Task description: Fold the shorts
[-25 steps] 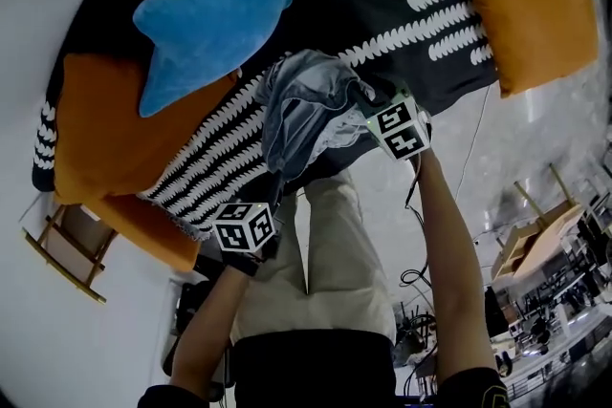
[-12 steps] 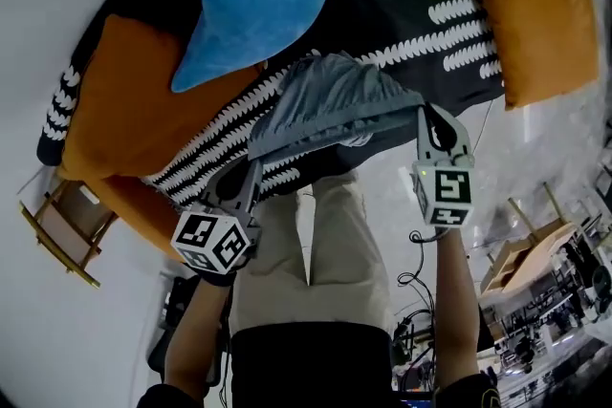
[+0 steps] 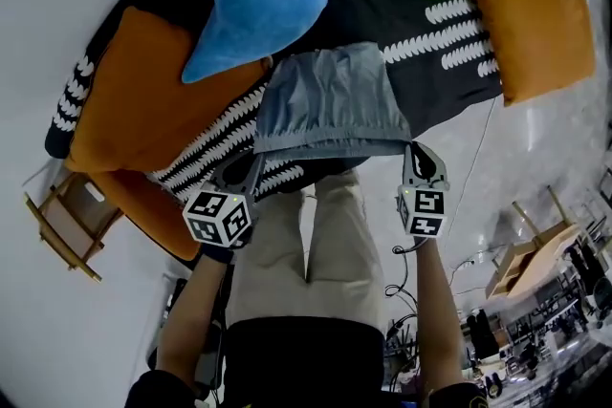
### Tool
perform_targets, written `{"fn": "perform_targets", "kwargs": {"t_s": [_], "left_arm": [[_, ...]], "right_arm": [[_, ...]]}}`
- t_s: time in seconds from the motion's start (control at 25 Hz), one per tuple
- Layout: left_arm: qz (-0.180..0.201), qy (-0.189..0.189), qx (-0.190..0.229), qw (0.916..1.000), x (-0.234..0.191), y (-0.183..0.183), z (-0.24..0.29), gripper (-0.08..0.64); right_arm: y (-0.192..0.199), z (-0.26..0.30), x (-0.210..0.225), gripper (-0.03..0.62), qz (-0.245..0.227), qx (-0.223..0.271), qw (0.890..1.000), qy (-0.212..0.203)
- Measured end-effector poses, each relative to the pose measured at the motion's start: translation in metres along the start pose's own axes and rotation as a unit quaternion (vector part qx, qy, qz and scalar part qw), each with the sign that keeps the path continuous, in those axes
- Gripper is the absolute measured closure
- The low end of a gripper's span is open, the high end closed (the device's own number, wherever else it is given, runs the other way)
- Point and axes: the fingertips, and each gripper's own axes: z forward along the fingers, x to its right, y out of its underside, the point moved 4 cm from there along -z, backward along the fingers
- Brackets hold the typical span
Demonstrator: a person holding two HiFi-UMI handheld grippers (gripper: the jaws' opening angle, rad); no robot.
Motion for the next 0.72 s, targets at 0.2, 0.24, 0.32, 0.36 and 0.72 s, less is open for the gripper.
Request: {"fn": "perform_targets", "kwargs": {"t_s": [0.2,0.24,0.32,0.36,0.72], "left_arm": [[0.046,-0.011,-0.054,0.9974,-0.027,0.052,0.047,0.531],[0.045,-0.011,-0.063,0.9969,-0.034,0.061,0.055,0.531],[0.033,-0.007,-0.079,0.9963,-0.055,0.074,0.071,0.531],[0.025,-0.003,-0.086,0.996,-0.069,0.078,0.077,0.531],[-0.048,0.026,-0.121,0.9912,-0.161,0.13,0.067,0.34]], "right_arm": [[0.079,0.074,-0.02,0.534,-0.006,-0.066,0.997,-0.033],[0.091,0.082,-0.026,0.49,-0.005,-0.088,0.995,-0.042],[0.1,0.086,-0.043,0.433,-0.011,-0.111,0.992,-0.057],[0.096,0.082,-0.053,0.433,-0.025,-0.11,0.992,-0.061],[0.07,0.061,-0.162,0.423,-0.224,-0.112,0.958,-0.138]]}}
